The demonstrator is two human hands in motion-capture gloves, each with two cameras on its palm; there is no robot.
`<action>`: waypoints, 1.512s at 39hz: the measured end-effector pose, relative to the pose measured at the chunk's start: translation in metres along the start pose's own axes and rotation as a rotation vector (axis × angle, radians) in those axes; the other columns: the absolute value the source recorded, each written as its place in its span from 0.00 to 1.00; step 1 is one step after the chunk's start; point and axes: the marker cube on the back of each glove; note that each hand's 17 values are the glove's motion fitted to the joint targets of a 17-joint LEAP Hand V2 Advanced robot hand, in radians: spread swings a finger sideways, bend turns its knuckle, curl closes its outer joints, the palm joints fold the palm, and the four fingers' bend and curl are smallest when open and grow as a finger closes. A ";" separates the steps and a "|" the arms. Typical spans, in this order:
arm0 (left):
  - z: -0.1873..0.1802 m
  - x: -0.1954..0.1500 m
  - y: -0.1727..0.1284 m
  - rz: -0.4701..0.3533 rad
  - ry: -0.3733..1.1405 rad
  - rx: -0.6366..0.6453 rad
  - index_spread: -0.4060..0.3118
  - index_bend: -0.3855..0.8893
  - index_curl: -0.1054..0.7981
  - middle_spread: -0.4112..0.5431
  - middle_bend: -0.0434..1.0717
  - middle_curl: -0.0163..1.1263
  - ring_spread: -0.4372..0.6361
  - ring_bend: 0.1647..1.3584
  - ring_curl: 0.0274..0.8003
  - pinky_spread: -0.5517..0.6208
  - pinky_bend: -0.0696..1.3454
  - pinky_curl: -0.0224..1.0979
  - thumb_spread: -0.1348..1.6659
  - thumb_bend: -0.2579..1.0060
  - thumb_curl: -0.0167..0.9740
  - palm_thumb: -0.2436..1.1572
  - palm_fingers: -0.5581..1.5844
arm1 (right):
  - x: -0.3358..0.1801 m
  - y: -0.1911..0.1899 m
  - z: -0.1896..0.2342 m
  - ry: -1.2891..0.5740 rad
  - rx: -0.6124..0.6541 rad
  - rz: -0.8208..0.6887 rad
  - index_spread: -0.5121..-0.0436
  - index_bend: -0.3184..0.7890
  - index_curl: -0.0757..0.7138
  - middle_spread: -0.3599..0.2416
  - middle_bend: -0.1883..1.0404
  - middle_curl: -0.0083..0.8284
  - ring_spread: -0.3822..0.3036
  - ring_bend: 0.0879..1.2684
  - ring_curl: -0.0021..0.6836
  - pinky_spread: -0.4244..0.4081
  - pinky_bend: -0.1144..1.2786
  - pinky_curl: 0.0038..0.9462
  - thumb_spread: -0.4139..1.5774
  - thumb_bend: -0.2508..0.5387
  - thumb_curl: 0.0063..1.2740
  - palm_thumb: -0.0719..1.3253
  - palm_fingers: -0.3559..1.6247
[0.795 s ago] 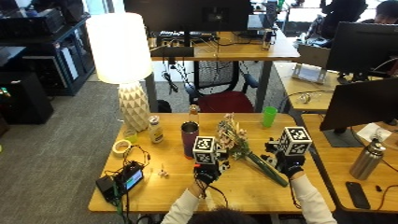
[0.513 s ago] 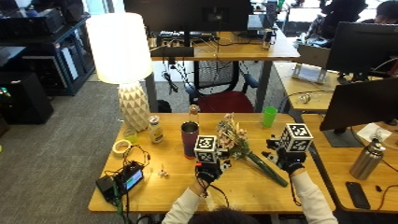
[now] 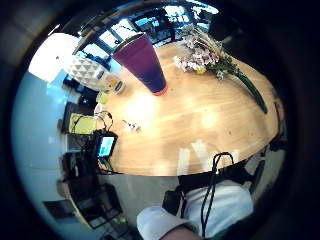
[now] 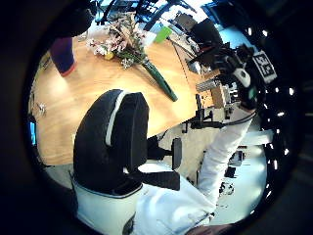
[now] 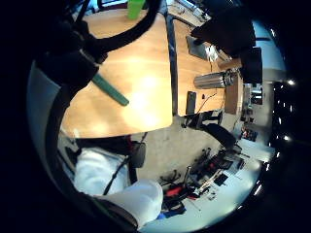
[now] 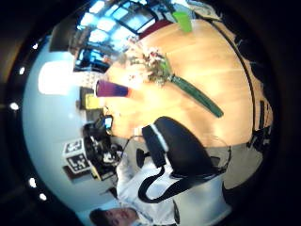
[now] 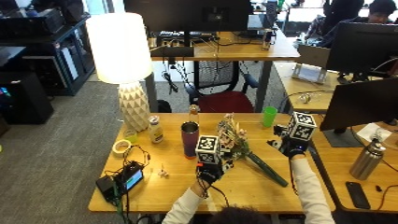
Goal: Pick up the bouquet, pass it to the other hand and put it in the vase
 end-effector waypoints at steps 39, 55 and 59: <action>0.037 -0.009 -0.005 -0.030 0.045 -0.110 0.41 0.49 0.59 0.51 0.17 0.23 0.53 0.20 0.35 0.67 0.20 0.32 0.76 0.19 0.26 0.31 0.49 | 0.001 0.016 0.176 0.042 -0.285 0.106 0.65 0.49 0.41 0.43 0.50 0.57 0.26 0.52 0.64 0.20 0.52 0.41 0.71 0.47 0.31 0.74 0.81; 0.045 -0.020 -0.029 -0.038 0.154 -0.158 0.41 0.49 0.61 0.50 0.17 0.23 0.54 0.19 0.36 0.67 0.19 0.33 0.76 0.19 0.27 0.31 0.49 | -0.009 -0.013 0.154 -0.350 0.390 0.042 0.65 0.70 0.62 0.36 0.76 0.72 0.27 0.68 0.76 0.19 0.53 0.46 0.72 0.29 0.28 0.67 0.95; 0.040 -0.014 -0.042 -0.027 0.293 -0.171 0.41 0.50 0.61 0.50 0.16 0.23 0.54 0.19 0.36 0.67 0.19 0.33 0.76 0.19 0.27 0.31 0.49 | -0.035 -0.013 0.125 -0.660 0.468 -0.019 0.66 0.75 0.68 0.36 0.79 0.73 0.27 0.70 0.77 0.20 0.55 0.48 0.72 0.31 0.28 0.69 0.94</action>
